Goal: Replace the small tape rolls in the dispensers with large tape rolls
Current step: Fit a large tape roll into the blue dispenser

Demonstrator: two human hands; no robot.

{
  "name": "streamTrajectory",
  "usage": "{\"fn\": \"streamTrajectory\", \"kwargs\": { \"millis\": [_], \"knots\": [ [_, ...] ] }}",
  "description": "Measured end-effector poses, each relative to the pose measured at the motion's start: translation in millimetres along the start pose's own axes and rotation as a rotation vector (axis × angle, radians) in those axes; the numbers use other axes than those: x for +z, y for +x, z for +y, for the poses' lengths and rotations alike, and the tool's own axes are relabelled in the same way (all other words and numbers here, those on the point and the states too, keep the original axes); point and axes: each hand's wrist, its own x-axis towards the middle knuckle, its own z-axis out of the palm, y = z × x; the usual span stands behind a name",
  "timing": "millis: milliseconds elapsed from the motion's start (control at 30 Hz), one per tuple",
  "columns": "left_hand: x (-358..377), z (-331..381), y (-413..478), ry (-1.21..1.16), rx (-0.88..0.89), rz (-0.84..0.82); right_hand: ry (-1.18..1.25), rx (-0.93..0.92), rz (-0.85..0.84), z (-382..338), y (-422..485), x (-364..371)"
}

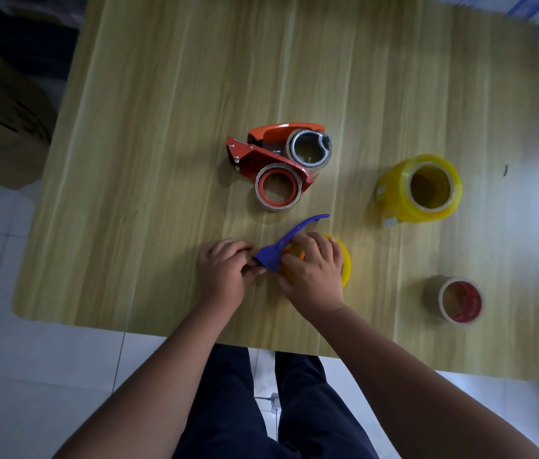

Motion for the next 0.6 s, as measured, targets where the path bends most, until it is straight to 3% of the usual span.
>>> {"fn": "streamTrajectory", "kwargs": {
  "millis": [133,400,600],
  "knots": [
    [-4.0,-3.3,4.3,-0.008,-0.013,-0.044,0.071,-0.041,0.022,5.5,-3.1,-3.2],
    [-14.1,2.4,-4.8,-0.290,0.070,-0.015,0.125,-0.021,-0.016,8.5,2.1,-5.1],
    [-13.4,10.1,-0.7,-0.246,0.112,0.027,0.121,-0.012,-0.047,12.1,9.2,-8.9]
  ]
}}
